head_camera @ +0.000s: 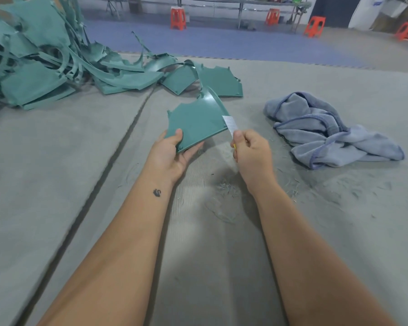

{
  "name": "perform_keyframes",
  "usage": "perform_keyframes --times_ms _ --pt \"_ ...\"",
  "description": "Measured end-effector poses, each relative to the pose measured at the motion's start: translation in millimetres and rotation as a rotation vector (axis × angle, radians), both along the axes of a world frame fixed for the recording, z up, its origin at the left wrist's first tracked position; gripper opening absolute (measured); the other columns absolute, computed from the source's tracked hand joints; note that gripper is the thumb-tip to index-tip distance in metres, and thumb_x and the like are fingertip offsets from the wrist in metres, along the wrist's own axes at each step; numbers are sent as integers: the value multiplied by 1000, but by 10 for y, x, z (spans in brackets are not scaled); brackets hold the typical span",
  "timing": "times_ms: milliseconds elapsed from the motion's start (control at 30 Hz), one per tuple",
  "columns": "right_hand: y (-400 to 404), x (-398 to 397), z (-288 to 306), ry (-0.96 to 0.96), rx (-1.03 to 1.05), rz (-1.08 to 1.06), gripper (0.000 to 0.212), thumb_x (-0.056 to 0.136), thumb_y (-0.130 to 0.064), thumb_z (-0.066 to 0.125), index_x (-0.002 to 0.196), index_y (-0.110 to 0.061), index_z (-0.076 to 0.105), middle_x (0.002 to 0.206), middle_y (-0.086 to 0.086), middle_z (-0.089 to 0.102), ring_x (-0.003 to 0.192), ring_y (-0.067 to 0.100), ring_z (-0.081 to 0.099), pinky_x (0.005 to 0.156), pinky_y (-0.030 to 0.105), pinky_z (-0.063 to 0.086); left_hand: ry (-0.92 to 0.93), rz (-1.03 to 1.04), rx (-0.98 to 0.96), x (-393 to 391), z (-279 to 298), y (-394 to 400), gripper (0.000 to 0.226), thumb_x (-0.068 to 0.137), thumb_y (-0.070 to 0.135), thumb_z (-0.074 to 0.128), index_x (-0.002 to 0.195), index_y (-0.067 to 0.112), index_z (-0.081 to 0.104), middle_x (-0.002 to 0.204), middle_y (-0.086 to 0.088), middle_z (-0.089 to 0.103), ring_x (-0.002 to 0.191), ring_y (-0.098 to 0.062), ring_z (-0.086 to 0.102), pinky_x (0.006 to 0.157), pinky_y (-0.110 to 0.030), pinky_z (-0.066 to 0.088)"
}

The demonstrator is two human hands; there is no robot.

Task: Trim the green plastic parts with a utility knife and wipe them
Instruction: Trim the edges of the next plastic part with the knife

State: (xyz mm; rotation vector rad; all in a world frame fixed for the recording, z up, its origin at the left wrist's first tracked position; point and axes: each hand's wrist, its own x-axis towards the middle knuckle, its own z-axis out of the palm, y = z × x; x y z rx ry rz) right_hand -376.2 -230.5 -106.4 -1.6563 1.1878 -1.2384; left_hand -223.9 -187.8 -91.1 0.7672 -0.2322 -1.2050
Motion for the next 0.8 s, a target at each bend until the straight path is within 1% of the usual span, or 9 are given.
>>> perform_keyframes --times_ms 67,200,300,400,500,600,667,700,800 --pt "-15 9 -26 47 -28 -12 34 98 -29 47 65 -19 48 55 -4 43 55 17 36 56 33 32 -8 -4 -7 2 2 2 16 102 4 39 105 8 55 105 -14 66 88 -28 68 60 -35 61" --pt "-19 -2 -43 75 -48 15 34 95 -34 46 64 -20 47 54 -5 42 53 16 35 54 33 32 -13 13 -4 -8 10 10 16 102 4 39 103 9 54 103 -13 67 87 -28 68 60 -36 61" --pt "-13 -9 -31 43 -12 55 34 97 -30 47 63 -22 47 47 -11 40 48 10 34 51 28 30 -16 29 -8 -7 12 13 17 102 4 38 103 10 54 103 -13 66 86 -27 67 58 -35 60" --pt "6 -30 -7 1 33 102 34 98 -26 47 64 -21 49 43 -12 40 44 8 32 44 23 28 -11 26 -9 -12 13 17 18 103 4 38 102 10 55 103 -14 66 86 -27 68 56 -35 60" --pt "25 -36 34 -142 130 161 32 100 -24 44 70 -18 55 49 -7 43 45 8 34 44 21 28 34 21 -25 -8 15 14 18 102 4 38 103 7 55 103 -15 66 87 -29 67 57 -35 60" --pt "32 -35 78 -273 169 172 30 102 -18 41 79 -15 60 59 -6 54 48 6 43 48 19 37 82 26 -41 2 15 7 17 102 4 38 104 4 55 100 -17 67 85 -29 68 57 -36 60" --pt "33 -47 80 -280 124 171 28 102 -17 43 81 -16 61 63 -3 59 50 8 47 51 20 41 94 29 -42 5 12 5 17 102 4 38 105 3 55 100 -17 67 86 -29 67 58 -36 60" --pt "33 -52 75 -272 106 170 28 102 -17 43 81 -16 61 60 -2 60 48 8 46 49 19 42 97 30 -44 9 9 4 17 103 4 38 106 3 54 101 -17 66 88 -30 67 58 -37 60" --pt "22 -55 49 -203 71 156 29 101 -18 44 77 -17 60 50 -6 55 40 7 39 43 17 35 104 31 -42 25 11 6 17 103 5 38 109 3 53 105 -17 65 90 -31 66 56 -36 60"
